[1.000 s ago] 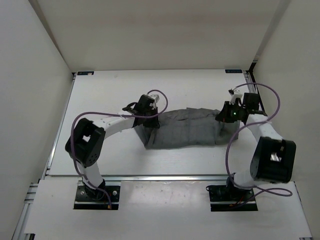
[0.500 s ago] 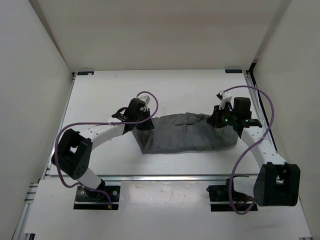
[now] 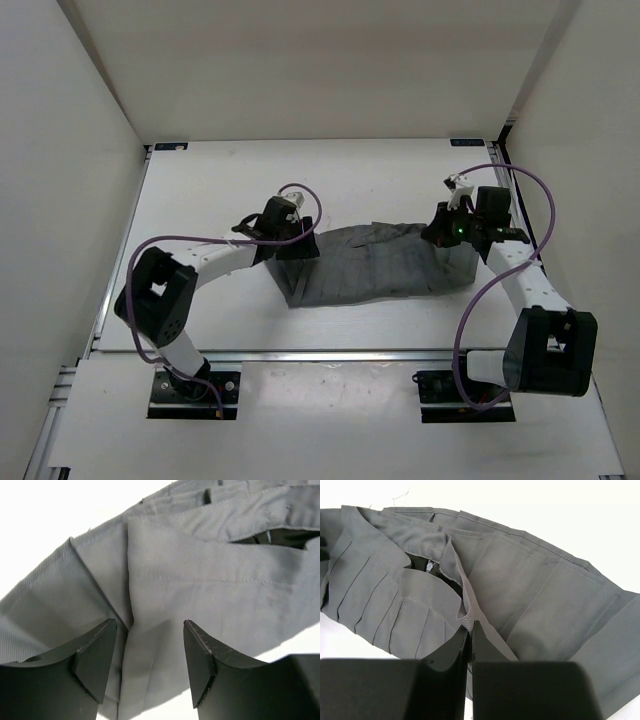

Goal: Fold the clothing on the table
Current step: Fold the skirt

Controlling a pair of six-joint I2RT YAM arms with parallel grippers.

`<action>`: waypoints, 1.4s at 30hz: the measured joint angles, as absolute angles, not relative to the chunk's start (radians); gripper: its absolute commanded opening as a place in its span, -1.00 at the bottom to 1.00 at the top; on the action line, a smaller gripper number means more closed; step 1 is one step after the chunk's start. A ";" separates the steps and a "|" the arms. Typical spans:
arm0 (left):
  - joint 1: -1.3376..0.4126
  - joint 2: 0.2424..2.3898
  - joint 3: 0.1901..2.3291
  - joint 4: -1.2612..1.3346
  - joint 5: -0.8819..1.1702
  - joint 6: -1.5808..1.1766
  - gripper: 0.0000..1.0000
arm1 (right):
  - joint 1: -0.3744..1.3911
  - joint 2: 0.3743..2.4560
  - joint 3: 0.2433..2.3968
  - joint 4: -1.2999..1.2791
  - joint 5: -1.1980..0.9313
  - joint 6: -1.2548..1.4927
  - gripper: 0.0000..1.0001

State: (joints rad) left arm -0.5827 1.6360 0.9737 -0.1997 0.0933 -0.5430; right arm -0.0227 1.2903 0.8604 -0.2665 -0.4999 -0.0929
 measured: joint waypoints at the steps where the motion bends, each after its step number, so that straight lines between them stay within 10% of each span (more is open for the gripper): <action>1: -0.582 1.656 0.985 -0.198 0.093 -0.538 0.34 | -0.018 1.291 0.860 -0.266 -0.500 -0.093 -0.99; 10: -0.597 1.830 1.124 -0.194 0.088 -0.504 0.33 | -0.008 1.292 0.860 -0.260 -0.504 -0.080 -0.99; 17: -0.606 1.859 1.149 -0.200 0.089 -0.492 -1.00 | -0.020 1.292 0.854 -0.257 -0.507 -0.073 -1.00; 39: -0.591 1.394 0.893 -0.105 0.066 -0.609 -0.99 | -0.077 1.248 0.882 -0.247 -0.566 -0.039 -1.00; 42: -0.565 1.448 0.908 -0.084 0.052 -0.631 -0.61 | -0.053 1.362 0.936 -0.179 -0.552 -0.023 -1.00</action>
